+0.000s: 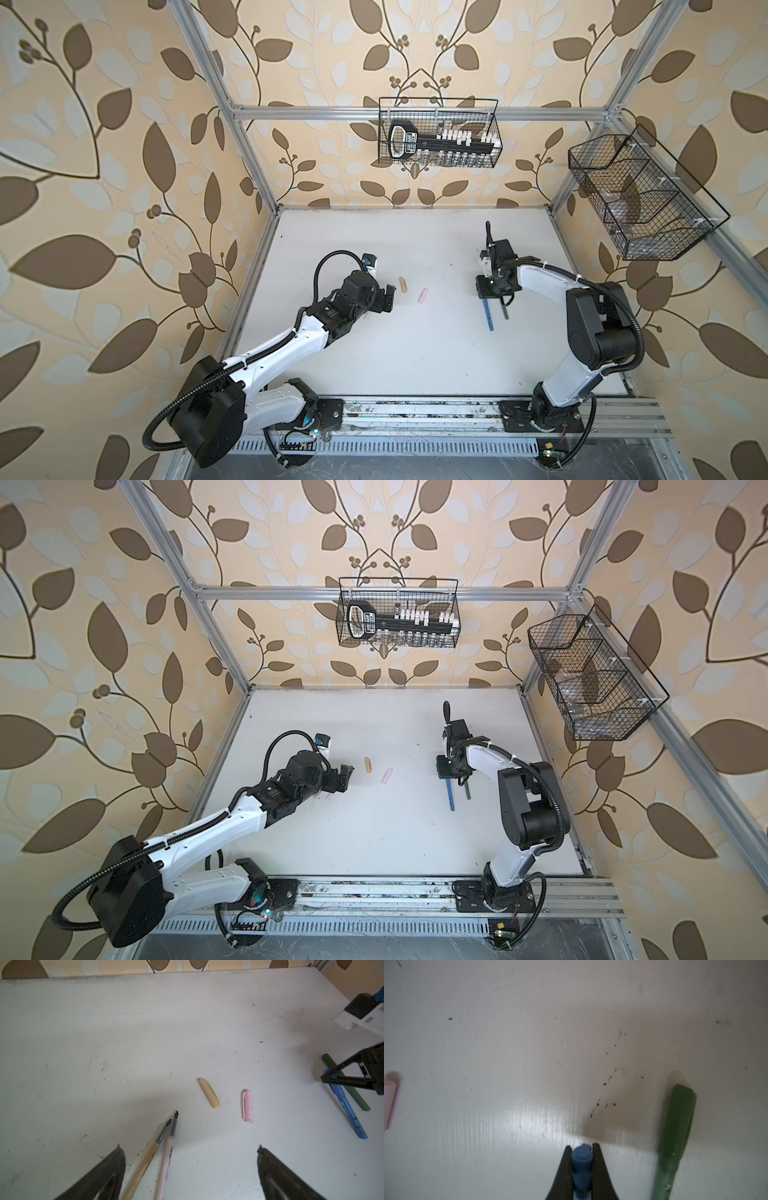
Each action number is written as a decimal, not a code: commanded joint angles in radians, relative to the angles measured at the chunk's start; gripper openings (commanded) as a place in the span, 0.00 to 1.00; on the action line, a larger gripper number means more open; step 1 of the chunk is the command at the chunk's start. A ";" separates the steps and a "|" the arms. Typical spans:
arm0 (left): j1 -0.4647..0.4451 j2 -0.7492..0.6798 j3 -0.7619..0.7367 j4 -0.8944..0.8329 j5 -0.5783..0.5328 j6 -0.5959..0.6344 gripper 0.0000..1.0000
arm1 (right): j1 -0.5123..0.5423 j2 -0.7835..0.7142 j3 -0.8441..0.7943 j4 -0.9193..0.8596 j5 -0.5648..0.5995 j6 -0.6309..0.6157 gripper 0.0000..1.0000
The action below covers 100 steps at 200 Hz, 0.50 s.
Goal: Insert the pens into the pen caps
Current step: 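Carry the capped blue pen away and lay it beside the green pen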
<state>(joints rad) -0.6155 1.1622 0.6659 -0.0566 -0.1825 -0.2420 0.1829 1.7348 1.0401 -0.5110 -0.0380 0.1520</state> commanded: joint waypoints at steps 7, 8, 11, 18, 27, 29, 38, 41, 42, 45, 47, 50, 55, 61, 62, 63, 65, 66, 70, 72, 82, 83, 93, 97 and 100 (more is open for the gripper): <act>0.002 0.011 0.022 0.009 0.006 0.015 0.99 | -0.003 0.041 0.035 0.019 0.041 -0.025 0.04; 0.002 0.011 0.022 0.009 0.008 0.015 0.99 | -0.002 0.041 0.036 0.020 0.042 -0.025 0.04; 0.001 0.011 0.022 0.009 0.009 0.014 0.99 | -0.002 0.043 0.037 0.021 0.043 -0.024 0.05; 0.001 0.011 0.022 0.012 0.011 0.015 0.99 | -0.003 0.044 0.037 0.022 0.048 -0.022 0.05; 0.001 0.014 0.020 0.017 0.010 0.015 0.99 | -0.003 0.043 0.039 0.024 0.053 -0.021 0.08; 0.001 0.014 0.019 0.018 0.009 0.015 0.99 | -0.003 0.043 0.039 0.025 0.053 -0.021 0.09; 0.001 0.017 0.020 0.017 0.013 0.015 0.99 | -0.003 0.042 0.038 0.026 0.058 -0.020 0.13; 0.001 0.017 0.021 0.016 0.014 0.014 0.99 | -0.003 0.041 0.037 0.027 0.060 -0.019 0.15; 0.002 0.017 0.021 0.016 0.015 0.014 0.99 | -0.002 0.040 0.038 0.028 0.060 -0.019 0.15; 0.002 0.019 0.021 0.015 0.017 0.014 0.99 | -0.002 0.039 0.038 0.029 0.061 -0.020 0.17; 0.001 0.019 0.022 0.016 0.018 0.014 0.99 | -0.003 0.038 0.037 0.030 0.061 -0.019 0.18; 0.002 0.020 0.021 0.017 0.022 0.014 0.99 | -0.002 0.037 0.037 0.032 0.062 -0.019 0.20; 0.001 0.022 0.023 0.017 0.024 0.013 0.99 | -0.003 0.034 0.036 0.033 0.062 -0.020 0.22; 0.000 0.025 0.024 0.015 0.028 0.012 0.99 | -0.003 0.031 0.035 0.034 0.062 -0.019 0.26; 0.000 0.025 0.025 0.014 0.028 0.013 0.99 | -0.003 0.030 0.035 0.034 0.062 -0.019 0.26; 0.001 0.026 0.026 0.014 0.029 0.012 0.99 | -0.002 0.030 0.035 0.034 0.064 -0.019 0.26; 0.001 0.026 0.026 0.014 0.028 0.012 0.99 | -0.002 0.029 0.035 0.034 0.064 -0.019 0.28; 0.001 0.027 0.026 0.014 0.028 0.012 0.99 | -0.002 0.028 0.036 0.034 0.064 -0.019 0.28; 0.001 0.028 0.026 0.014 0.027 0.012 0.99 | -0.003 0.027 0.036 0.034 0.065 -0.019 0.30; 0.001 0.029 0.026 0.014 0.025 0.012 0.99 | -0.003 0.025 0.036 0.033 0.065 -0.020 0.31; 0.001 0.033 0.027 0.010 0.017 0.012 0.99 | -0.003 0.018 0.037 0.032 0.067 -0.020 0.35; 0.001 0.033 0.027 0.010 0.016 0.012 0.99 | -0.002 0.017 0.037 0.032 0.067 -0.020 0.35; 0.002 0.036 0.032 0.003 0.015 0.012 0.99 | -0.002 0.005 0.037 0.033 0.067 -0.020 0.36; 0.002 0.036 0.035 0.000 0.018 0.012 0.99 | -0.003 -0.001 0.036 0.034 0.067 -0.019 0.36; 0.001 0.036 0.037 -0.003 0.018 0.012 0.99 | -0.003 -0.007 0.035 0.034 0.066 -0.020 0.36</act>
<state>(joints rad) -0.6155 1.1938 0.6662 -0.0570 -0.1650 -0.2401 0.1829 1.7626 1.0504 -0.4808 0.0120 0.1452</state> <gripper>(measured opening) 0.988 0.354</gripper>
